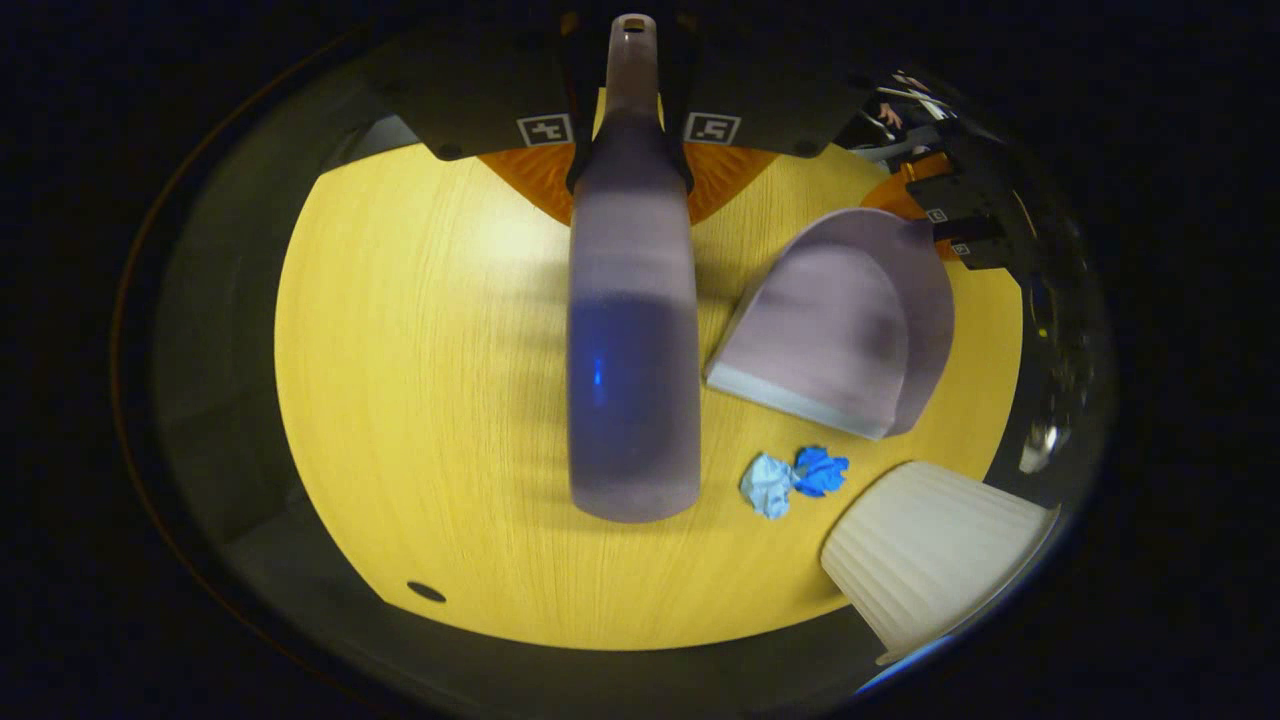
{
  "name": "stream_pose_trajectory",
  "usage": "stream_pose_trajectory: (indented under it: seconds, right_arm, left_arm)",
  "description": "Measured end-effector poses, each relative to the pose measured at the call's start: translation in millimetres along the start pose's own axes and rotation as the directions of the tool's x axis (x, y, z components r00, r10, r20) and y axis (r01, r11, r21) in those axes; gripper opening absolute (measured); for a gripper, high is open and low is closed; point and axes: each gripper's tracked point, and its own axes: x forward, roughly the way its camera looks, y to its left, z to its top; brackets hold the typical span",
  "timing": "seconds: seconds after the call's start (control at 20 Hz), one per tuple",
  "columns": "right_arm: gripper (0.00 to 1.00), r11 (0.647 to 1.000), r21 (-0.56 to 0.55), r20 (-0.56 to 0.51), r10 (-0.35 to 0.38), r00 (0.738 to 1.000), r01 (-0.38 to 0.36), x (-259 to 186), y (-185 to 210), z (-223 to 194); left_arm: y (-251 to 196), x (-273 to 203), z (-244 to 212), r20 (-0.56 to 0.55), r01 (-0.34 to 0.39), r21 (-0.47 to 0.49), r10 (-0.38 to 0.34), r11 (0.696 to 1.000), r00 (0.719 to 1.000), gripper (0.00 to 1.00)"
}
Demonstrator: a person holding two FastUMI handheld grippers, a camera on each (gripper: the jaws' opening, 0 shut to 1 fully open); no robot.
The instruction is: Pick up the small broom and dustpan from the desktop, sweep the trash into the dustpan with the broom, and then empty the trash into the garbage bin.
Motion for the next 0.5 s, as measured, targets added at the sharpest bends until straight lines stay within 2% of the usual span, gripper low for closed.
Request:
stream_pose_trajectory:
  seconds: [0.15, 0.2, 0.35, 0.5]
  right_arm:
    - [0.25, 0.995, -0.096, 0.02, -0.026, 0.999, 0.028, -1, -7, 52]
    - [0.25, 0.989, -0.135, 0.04, -0.053, 0.998, 0.058, 4, -10, 73]
    - [0.25, 0.933, -0.344, 0.046, -0.092, 0.995, 0.102, 23, -7, 118]
    - [0.25, 0.9, -0.431, 0.013, -0.073, 0.997, 0.072, 49, 20, 146]
  left_arm:
    - [16, -6, -10, 0.01, -0.036, 0.06, 0.036, 0.998, 0.999, 0.22]
    - [19, -6, -14, 0.006, -0.037, 0.07, 0.037, 0.997, 0.999, 0.22]
    - [29, -2, -26, -0.022, -0.039, 0.076, 0.041, 0.996, 0.999, 0.22]
    - [41, 4, -33, -0.047, -0.067, 0.097, 0.072, 0.993, 0.996, 0.22]
